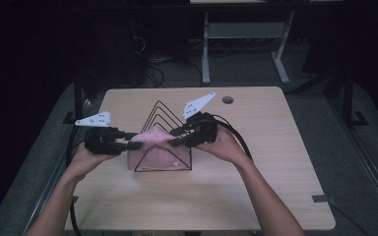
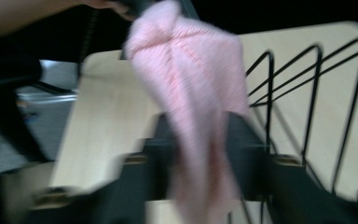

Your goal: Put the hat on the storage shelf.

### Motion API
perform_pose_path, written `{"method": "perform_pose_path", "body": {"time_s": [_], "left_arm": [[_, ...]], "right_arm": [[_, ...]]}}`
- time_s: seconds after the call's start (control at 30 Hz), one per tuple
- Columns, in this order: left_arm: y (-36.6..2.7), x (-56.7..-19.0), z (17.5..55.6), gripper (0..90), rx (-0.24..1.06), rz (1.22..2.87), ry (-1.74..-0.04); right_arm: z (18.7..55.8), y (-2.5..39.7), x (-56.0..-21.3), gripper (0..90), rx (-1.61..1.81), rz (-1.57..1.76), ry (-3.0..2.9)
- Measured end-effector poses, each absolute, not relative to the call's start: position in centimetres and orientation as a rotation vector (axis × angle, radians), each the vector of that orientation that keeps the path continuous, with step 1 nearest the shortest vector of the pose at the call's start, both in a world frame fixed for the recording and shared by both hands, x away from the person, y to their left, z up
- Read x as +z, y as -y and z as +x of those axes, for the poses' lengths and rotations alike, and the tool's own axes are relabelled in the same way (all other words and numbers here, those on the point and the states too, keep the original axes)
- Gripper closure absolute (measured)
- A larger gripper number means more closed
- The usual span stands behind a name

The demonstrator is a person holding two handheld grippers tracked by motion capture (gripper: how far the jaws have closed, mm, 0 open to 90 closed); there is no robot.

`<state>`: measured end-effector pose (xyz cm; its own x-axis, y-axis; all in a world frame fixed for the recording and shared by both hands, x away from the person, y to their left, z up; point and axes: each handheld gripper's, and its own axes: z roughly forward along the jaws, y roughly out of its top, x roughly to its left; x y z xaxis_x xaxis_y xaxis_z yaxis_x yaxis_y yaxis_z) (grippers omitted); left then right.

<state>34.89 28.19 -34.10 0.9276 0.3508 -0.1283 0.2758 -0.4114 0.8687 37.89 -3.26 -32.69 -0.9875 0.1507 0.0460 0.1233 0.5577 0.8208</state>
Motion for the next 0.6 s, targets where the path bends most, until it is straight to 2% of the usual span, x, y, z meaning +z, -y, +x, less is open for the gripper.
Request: {"method": "perform_pose_path", "body": {"time_s": [0.03, 0.1, 0.2, 0.23, 0.27, 0.3, 0.33, 0.37, 0.53, 0.6], "left_arm": [[-27.9, -33.9, 34.6, 49.7, 0.105, 2.017, -0.422], [-27.2, -33.6, 34.2, 37.0, 0.122, 2.009, -0.385], [-26.0, -33.3, 34.1, 36.1, 0.147, 2.059, -0.35], [-25.6, -33.2, 34.1, 38.6, 0.159, 2.081, -0.33], [-25.5, -33.2, 34.1, 45.3, 0.171, 2.093, -0.317], [-25.5, -32.9, 34.2, 56.8, 0.177, 2.103, -0.297], [-25.5, -32.9, 34.2, 61.2, 0.177, 2.103, -0.297], [-25.5, -32.7, 34.2, 67.3, 0.176, 2.102, -0.29], [-25.8, -32.0, 34.6, 76.0, 0.126, 2.092, -0.269], [-26.0, -31.7, 34.9, 77.2, 0.062, 2.077, -0.277]], "right_arm": [[37.9, 3.3, -32.7, 47.5, 1.444, 0.242, -2.746], [37.8, 2.6, -32.7, 39.0, 1.439, 0.232, -2.73], [38.0, 2.1, -32.9, 41.9, 1.442, 0.221, -2.762], [38.0, 1.9, -33.0, 43.7, 1.446, 0.216, -2.77], [38.0, 1.6, -33.0, 50.3, 1.436, 0.193, -2.788], [37.8, 1.3, -32.9, 61.8, 1.406, 0.157, -2.797], [37.8, 1.3, -32.9, 61.8, 1.406, 0.157, -2.797], [37.7, 1.4, -32.5, 72.1, 1.399, 0.123, -2.805], [38.0, 1.9, -31.9, 78.0, 1.434, 0.078, -2.837], [38.2, 2.1, -31.8, 78.6, 1.466, 0.088, -2.857]]}}
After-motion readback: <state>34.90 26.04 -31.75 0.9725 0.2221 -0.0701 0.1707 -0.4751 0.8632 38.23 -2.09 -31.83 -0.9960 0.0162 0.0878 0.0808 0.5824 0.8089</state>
